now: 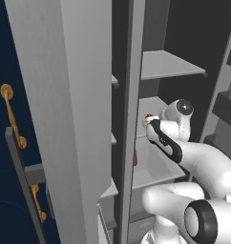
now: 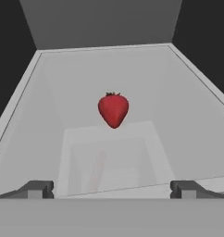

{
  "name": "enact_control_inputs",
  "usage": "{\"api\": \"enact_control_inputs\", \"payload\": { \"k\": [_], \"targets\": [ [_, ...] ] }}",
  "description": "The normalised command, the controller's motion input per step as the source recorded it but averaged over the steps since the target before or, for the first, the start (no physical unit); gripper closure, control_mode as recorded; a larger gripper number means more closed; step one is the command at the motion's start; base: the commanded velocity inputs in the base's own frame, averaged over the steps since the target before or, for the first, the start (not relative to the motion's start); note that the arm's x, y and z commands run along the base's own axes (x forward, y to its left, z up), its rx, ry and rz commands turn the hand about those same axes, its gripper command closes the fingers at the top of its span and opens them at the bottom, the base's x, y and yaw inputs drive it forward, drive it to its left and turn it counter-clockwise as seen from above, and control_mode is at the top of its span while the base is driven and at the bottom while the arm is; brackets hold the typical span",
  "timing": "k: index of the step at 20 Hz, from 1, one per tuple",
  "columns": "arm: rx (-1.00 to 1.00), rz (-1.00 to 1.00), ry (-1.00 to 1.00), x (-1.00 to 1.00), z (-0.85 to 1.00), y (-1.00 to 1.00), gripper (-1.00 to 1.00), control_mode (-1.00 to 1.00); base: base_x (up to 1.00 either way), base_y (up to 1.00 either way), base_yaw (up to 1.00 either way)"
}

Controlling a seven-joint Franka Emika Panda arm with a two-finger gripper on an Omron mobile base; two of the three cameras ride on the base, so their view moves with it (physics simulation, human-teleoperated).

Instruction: Take the strawberry from the fridge and place it on top of the pancake, located on the dining counter.

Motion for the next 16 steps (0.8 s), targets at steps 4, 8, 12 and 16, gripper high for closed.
{"api": "enact_control_inputs", "payload": {
  "k": [4, 8, 12, 16],
  "targets": [
    [0.00, 0.00, 0.01, 0.47, 0.02, -0.07, -1.00, -1.00, 0.00, 0.00, 0.00],
    [0.00, 0.00, 0.12, 0.42, -0.01, -0.10, -1.00, -1.00, 0.00, 0.00, 0.00],
    [0.00, 0.00, 0.09, 0.48, -0.03, -0.07, -1.00, -1.00, 0.00, 0.00, 0.00],
    [0.01, 0.01, 0.00, 0.51, 0.00, 0.00, -1.00, -1.00, 0.00, 0.00, 0.00]
  ]
}}
